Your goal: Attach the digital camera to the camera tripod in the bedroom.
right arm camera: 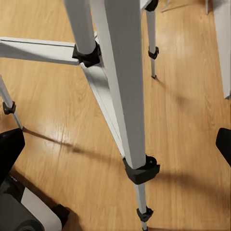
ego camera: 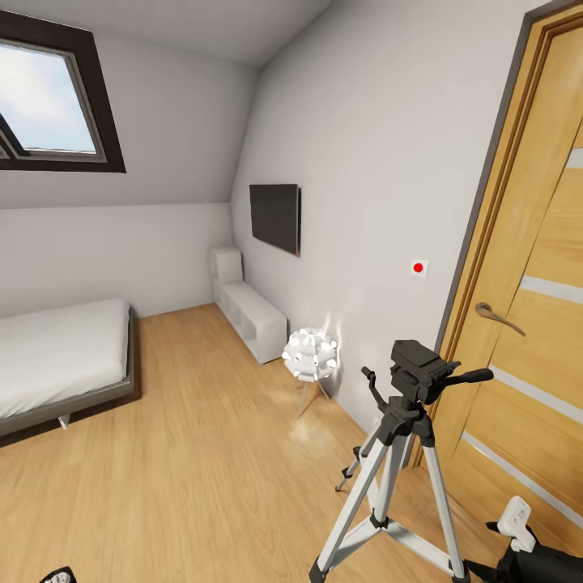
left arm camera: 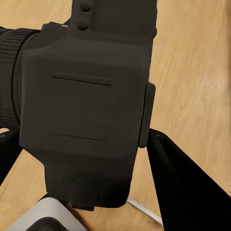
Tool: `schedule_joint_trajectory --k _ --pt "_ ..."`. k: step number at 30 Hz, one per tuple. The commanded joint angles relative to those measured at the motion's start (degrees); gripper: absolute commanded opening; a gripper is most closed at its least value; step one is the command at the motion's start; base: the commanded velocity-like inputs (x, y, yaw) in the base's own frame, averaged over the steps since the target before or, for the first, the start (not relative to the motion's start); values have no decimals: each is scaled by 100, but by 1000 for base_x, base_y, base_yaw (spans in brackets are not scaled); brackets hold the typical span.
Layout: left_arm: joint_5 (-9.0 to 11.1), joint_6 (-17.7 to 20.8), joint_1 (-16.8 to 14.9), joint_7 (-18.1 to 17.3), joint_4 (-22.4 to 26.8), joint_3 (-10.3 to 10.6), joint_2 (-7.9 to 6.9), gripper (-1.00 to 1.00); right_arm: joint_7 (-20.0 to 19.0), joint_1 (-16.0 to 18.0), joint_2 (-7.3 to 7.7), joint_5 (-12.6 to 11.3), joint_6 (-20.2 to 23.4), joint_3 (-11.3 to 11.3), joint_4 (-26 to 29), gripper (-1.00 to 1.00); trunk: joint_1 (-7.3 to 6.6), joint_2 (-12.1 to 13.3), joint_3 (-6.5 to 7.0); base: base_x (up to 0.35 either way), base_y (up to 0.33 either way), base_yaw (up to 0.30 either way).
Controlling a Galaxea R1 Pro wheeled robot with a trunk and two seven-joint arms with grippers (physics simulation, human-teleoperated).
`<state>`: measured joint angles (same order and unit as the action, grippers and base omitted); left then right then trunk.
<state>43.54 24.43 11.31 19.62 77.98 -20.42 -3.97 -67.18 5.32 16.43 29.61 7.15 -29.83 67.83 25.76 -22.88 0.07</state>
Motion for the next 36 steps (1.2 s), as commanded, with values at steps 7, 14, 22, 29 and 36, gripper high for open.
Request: schedule_joint_trajectory --k 7,14,22,29,36 --pt "-117 186 -231 21 18 309 -133 -100 -30 175 -103 -270 116 -2 3 100 2 -4 -1 0 0 0" --pt "-250 790 -721 33 17 534 -219 -100 -43 313 -142 -336 440 0 3 100 2 -4 -1 0 0 0" --pt "-313 1983 -1499 31 96 604 -381 -100 -63 350 -146 -356 795 3 3 100 2 -4 -1 0 0 0" --pt "-293 3411 -2737 51 542 752 -411 -100 -43 384 -167 -338 872 14 3 100 2 -4 -1 0 0 0" --pt "-280 3557 -3700 60 52 1288 -374 -100 -38 396 -247 -325 1111 20 3 100 2 -4 -1 0 0 0"
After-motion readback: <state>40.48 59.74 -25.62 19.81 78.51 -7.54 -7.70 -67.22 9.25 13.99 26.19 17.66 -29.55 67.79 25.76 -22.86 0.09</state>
